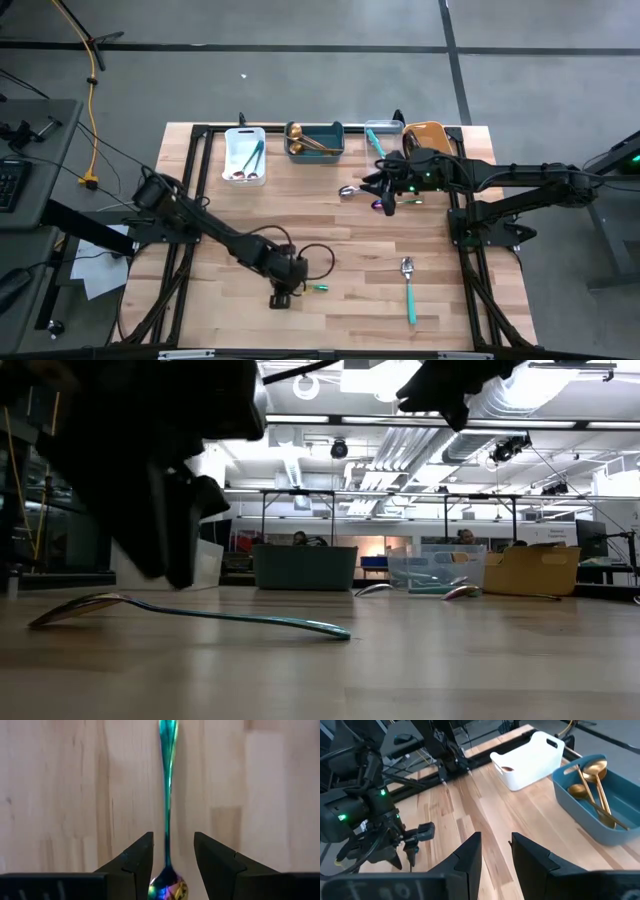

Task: Sort silverware by color (type)
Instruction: Put the green spoon into the white bin

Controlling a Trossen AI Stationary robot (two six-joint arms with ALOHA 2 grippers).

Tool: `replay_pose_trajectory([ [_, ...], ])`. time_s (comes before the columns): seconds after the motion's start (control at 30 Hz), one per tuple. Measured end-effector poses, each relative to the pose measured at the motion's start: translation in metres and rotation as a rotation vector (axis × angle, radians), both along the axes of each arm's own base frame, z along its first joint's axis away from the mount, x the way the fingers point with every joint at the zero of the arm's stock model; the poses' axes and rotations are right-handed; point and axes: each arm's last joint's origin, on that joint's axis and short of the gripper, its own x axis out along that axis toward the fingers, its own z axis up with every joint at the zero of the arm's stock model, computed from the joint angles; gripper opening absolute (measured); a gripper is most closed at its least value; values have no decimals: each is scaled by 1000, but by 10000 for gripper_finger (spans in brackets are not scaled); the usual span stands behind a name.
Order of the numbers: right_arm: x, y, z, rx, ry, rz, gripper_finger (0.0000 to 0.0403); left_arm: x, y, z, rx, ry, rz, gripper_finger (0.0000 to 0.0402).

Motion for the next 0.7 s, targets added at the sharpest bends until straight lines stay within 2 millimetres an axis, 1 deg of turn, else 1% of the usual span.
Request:
replay_pose_trajectory([
  [0.2, -1, 0, -2, 2, 21, 0, 101, -1, -4, -17, 34, 54, -9, 133],
  [0.37, -1, 0, -2, 2, 22, 0, 101, -2, -4, -22, 78, 71, 43, 133],
  [0.47, -1, 0, -2, 2, 22, 0, 101, -2, -3, -22, 79, 77, 54, 123],
  [0.53, -1, 0, -2, 2, 22, 0, 101, -2, -2, -22, 88, 78, 49, 101],
  [0.67, -1, 0, -2, 2, 22, 0, 101, -4, 0, -24, 102, 97, 65, 24],
  [0.7, -1, 0, -2, 2, 22, 0, 101, -3, 1, -24, 94, 106, 73, 14],
])
